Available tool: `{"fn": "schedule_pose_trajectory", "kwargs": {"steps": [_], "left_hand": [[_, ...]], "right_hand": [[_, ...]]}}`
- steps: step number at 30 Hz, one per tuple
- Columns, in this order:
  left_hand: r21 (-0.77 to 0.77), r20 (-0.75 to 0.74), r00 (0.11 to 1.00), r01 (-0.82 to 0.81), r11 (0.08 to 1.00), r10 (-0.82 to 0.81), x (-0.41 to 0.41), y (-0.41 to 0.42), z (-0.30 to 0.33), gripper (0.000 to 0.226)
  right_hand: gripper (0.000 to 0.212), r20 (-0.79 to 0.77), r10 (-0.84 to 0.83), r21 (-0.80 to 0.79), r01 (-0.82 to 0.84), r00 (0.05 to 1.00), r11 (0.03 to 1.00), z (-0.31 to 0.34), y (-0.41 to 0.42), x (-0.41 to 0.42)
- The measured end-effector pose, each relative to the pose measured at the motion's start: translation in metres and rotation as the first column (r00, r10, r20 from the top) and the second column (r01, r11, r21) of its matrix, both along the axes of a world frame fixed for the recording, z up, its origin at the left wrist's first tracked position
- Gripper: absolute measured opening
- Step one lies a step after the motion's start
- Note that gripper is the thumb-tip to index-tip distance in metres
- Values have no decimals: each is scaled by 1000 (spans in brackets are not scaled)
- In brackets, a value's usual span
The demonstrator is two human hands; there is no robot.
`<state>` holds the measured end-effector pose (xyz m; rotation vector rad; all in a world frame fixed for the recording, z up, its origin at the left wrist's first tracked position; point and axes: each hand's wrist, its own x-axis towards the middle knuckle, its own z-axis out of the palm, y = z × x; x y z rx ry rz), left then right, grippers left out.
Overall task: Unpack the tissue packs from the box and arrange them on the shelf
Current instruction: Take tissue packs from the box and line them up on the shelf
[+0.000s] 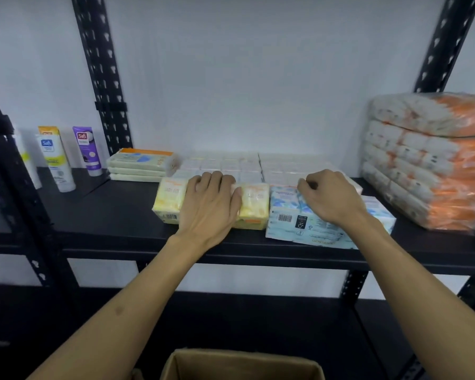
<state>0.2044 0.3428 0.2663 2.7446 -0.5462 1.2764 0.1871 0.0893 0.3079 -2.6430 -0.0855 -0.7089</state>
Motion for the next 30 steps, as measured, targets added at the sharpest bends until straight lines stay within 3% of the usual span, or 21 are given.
{"fn": "schedule_pose_trajectory", "kwargs": {"steps": [8,16,20,24,26,30], "left_hand": [[-87,-15,994,107,990,-109,-29,11,-31,38],[-67,-214,970,102,992,-115,-4,17,31,45],[-13,-215,976,29,1000,-31,7,14,16,42],[-63,-234,971,43,997,-56,11,13,16,36],[-68,-269,960,56,996,-72,12,14,17,36],[-59,-306,949,59,997,-74,9,14,19,41]], "right_hand": [[48,21,4,-12,-3,1000,1000,1,3,-9],[48,33,4,-30,-3,999,1000,2,2,-4],[41,161,-37,-72,49,986,996,-2,4,-2],[31,483,-6,-180,106,876,978,-38,6,-5],[22,532,28,-203,96,846,974,-63,6,-10],[17,540,-5,-69,50,842,996,-80,10,-22]]}}
